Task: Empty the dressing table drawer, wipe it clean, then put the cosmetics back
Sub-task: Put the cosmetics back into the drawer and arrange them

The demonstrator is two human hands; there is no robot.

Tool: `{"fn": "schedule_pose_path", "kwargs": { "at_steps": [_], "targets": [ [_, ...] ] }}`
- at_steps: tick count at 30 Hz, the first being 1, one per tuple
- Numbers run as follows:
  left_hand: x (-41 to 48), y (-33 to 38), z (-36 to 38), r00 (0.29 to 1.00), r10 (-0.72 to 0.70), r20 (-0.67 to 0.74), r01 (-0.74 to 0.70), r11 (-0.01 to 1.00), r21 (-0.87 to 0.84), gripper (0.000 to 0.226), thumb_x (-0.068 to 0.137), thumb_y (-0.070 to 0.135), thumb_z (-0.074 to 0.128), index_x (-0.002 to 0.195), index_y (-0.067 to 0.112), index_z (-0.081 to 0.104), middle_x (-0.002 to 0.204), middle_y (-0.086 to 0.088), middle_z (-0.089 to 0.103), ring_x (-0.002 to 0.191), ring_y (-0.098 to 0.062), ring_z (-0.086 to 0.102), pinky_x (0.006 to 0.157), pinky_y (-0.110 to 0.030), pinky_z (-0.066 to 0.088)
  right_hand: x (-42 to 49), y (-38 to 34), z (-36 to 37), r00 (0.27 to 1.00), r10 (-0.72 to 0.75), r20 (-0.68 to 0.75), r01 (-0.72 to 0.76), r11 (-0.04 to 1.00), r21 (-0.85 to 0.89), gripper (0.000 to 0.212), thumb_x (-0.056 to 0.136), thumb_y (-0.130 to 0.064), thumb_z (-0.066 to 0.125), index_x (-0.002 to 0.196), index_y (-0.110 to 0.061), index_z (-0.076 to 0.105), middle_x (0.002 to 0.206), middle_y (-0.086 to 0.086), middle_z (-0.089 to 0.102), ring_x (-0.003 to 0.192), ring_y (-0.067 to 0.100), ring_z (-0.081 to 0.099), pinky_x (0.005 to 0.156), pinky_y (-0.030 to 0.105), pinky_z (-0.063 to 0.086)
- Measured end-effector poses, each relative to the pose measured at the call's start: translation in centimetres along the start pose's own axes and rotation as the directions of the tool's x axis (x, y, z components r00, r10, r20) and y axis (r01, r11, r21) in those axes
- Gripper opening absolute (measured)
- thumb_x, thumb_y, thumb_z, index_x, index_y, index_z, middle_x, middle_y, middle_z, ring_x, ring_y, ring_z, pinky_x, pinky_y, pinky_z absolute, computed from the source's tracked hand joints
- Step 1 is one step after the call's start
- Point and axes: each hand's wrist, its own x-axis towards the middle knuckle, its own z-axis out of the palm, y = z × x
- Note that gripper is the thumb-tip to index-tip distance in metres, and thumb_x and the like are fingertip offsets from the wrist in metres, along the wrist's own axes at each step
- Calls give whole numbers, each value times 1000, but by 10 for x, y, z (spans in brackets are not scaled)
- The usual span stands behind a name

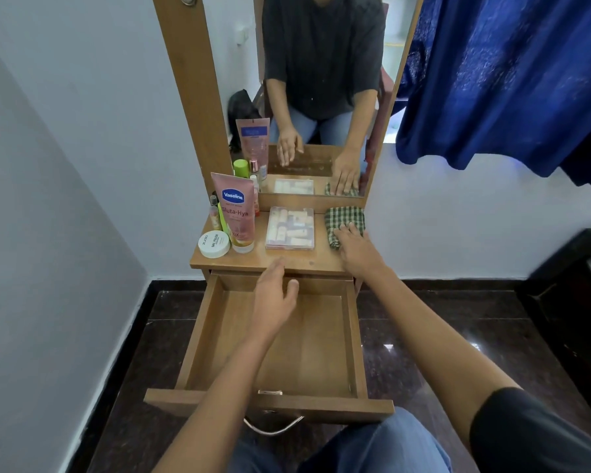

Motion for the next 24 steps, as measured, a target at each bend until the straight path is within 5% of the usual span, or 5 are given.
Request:
{"fn": "schedule_pose_path", "kwargs": {
  "at_steps": [4, 7, 14, 18, 24],
  "targets": [
    [36, -4, 5, 999, -47, 21, 47, 999, 3, 62, 96, 21, 48, 150, 5, 22, 156, -11, 25, 146, -24, 18, 119, -40, 20, 1, -27, -1, 968, 16, -250, 47, 969, 244, 41, 92, -9, 39, 133, -8, 47, 140, 16, 47, 133, 28, 40, 107, 39, 37],
    [57, -6, 11, 985, -166, 52, 168, 985, -42, 66, 93, 16, 49, 148, -1, 17, 154, -19, 24, 143, -32, 21, 117, -45, 23, -1, -58, -9, 950, 46, -310, 101, 892, 440, 34, 92, -4, 43, 123, -4, 57, 112, 10, 65, 104, 21, 59, 85, 17, 39],
    [90, -2, 18, 933, -356, 57, 359, 931, -59, 67, 94, 23, 50, 147, -2, 17, 152, -19, 30, 140, -34, 27, 114, -47, 24, 7, -80, 11, 983, 106, -153, -39, 922, 386, 33, 91, 1, 42, 124, 1, 52, 126, 23, 52, 109, 34, 54, 88, 32, 42],
    [93, -10, 19, 931, -358, 69, 362, 930, -59, 73, 94, 25, 53, 150, 0, 13, 156, -17, 21, 142, -33, 22, 116, -46, 23, 1, -81, 18, 974, 159, -163, -87, 920, 381, 21, 89, 0, 42, 104, -1, 57, 109, 20, 58, 97, 33, 57, 73, 29, 42],
    [59, -21, 22, 950, -311, -9, 309, 946, -98, 57, 91, 15, 52, 145, 7, 34, 149, -13, 33, 138, -33, 27, 114, -44, 27, -38, -83, 18, 969, 175, -173, -81, 890, 449, 36, 90, 4, 45, 125, 5, 55, 123, 21, 59, 116, 32, 53, 98, 27, 39]
  ]
}}
